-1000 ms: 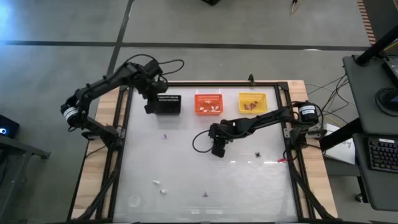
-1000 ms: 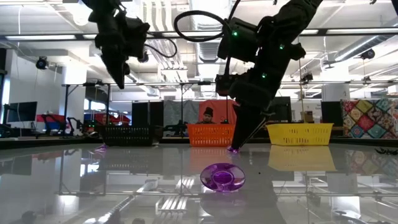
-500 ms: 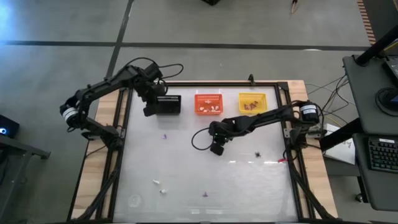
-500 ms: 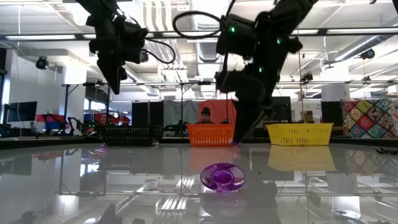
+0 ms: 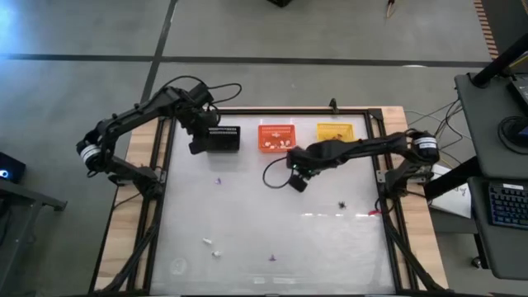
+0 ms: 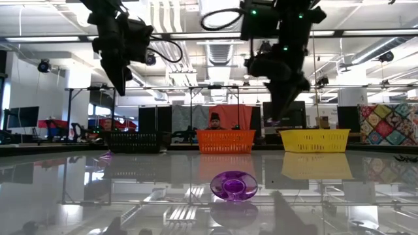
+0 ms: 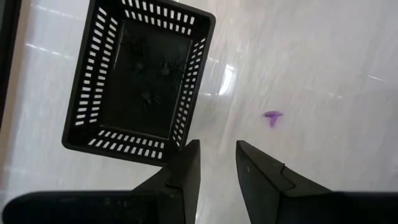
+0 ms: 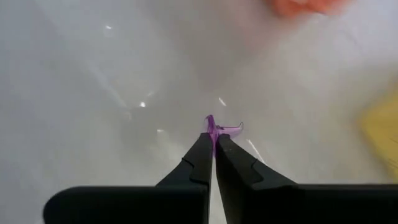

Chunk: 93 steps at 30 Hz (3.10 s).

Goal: Sort Halloween decoration
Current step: Put the top right witch hat toy into the yellow bin, then put the top skeleton toy into the orange bin

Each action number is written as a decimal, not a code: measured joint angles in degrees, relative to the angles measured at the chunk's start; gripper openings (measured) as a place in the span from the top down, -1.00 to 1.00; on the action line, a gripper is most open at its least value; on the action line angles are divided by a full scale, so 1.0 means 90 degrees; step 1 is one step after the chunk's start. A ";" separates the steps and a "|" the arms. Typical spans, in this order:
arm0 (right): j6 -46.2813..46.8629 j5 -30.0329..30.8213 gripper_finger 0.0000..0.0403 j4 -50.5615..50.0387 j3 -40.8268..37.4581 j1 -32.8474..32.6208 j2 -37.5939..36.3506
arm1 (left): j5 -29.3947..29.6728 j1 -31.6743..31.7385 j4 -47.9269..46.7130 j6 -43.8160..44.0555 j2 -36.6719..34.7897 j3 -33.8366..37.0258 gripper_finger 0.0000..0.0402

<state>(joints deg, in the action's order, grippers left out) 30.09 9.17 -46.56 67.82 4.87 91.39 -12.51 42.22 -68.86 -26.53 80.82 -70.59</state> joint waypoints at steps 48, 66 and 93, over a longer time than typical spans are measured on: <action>-0.1905 -0.0119 0.60 -0.0168 -0.1538 0.4019 -0.1386 | 0.1008 0.0005 -0.0590 0.0394 -0.0039 0.0002 0.58; -0.1404 -0.0185 0.34 -0.0522 -0.0336 0.4004 -0.1476 | -0.0203 -0.0236 -0.0511 0.1202 -0.0038 0.0452 0.58; -0.0073 -0.0185 0.33 -0.2108 0.1063 0.3081 -0.1478 | -0.0542 -0.4507 -0.0187 0.2153 -0.0037 0.2110 0.58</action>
<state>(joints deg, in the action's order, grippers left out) 29.43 7.51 -65.54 77.38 32.60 78.08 -17.39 1.65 -70.54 -7.15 80.49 -51.59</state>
